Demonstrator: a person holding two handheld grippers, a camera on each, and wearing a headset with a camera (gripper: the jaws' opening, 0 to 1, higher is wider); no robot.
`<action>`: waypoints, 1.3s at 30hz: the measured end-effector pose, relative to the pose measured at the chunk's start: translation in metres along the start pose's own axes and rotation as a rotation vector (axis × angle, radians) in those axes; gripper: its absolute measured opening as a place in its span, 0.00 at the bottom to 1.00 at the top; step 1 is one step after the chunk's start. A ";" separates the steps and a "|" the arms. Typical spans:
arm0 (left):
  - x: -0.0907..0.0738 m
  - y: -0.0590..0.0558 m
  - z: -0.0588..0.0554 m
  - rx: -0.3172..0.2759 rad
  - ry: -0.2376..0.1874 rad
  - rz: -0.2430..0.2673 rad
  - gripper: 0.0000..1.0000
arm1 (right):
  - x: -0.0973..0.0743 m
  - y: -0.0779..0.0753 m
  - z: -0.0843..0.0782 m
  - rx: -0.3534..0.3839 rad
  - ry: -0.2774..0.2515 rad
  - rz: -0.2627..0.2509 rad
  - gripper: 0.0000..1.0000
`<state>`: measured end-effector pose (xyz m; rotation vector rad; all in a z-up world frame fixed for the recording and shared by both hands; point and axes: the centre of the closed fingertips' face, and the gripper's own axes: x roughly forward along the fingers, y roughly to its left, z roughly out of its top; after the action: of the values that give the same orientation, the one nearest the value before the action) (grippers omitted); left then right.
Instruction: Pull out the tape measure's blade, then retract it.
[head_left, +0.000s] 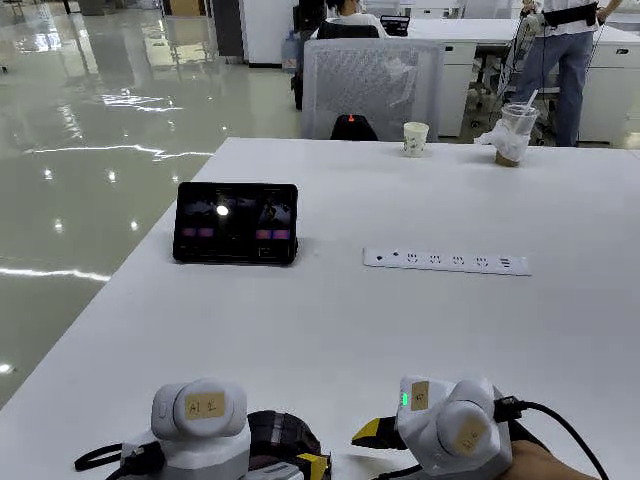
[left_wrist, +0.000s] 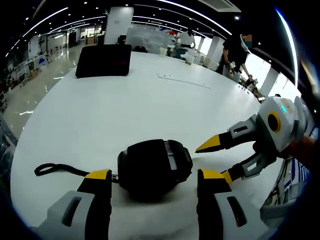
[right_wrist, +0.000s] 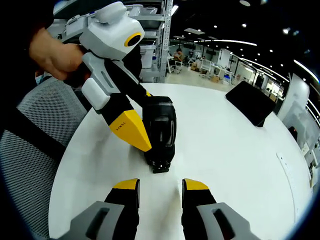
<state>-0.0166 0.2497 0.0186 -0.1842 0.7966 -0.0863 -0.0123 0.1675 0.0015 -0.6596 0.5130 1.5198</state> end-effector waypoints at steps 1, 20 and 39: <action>0.000 0.000 0.000 0.007 0.000 -0.002 0.65 | -0.001 0.000 -0.001 0.003 0.000 -0.004 0.32; -0.014 -0.003 -0.007 0.114 0.009 -0.041 0.71 | -0.024 0.000 -0.003 0.051 -0.024 -0.058 0.42; -0.022 -0.006 -0.009 0.237 0.005 -0.081 0.75 | -0.048 0.002 -0.018 0.124 -0.030 -0.114 0.53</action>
<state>-0.0388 0.2459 0.0288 0.0082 0.7770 -0.2561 -0.0123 0.1196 0.0211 -0.5597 0.5334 1.3775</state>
